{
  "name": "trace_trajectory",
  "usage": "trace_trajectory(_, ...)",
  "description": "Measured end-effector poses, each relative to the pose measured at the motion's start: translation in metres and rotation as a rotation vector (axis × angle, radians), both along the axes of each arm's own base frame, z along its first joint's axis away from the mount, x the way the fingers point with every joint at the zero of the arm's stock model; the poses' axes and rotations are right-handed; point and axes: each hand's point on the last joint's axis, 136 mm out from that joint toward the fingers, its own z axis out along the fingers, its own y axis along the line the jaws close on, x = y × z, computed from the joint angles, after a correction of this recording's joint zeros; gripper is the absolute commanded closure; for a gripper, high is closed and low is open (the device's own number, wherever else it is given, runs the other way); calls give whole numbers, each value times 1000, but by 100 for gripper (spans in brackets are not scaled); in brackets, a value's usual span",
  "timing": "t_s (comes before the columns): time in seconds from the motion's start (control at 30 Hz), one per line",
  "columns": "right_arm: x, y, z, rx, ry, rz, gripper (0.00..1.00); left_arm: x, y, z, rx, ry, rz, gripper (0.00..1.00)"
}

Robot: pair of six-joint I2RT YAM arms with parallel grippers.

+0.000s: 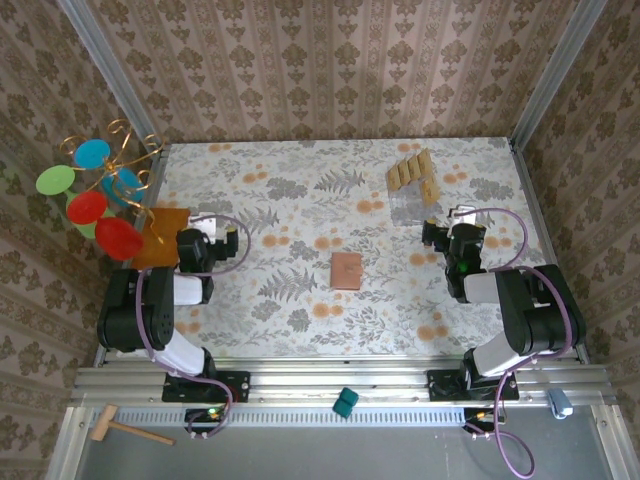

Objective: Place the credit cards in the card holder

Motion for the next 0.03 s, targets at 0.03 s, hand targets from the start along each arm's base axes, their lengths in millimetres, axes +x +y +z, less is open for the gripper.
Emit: trace_trajectory(0.03,0,0,0,0,0,-1,0,0,0,0,0,0,0,0)
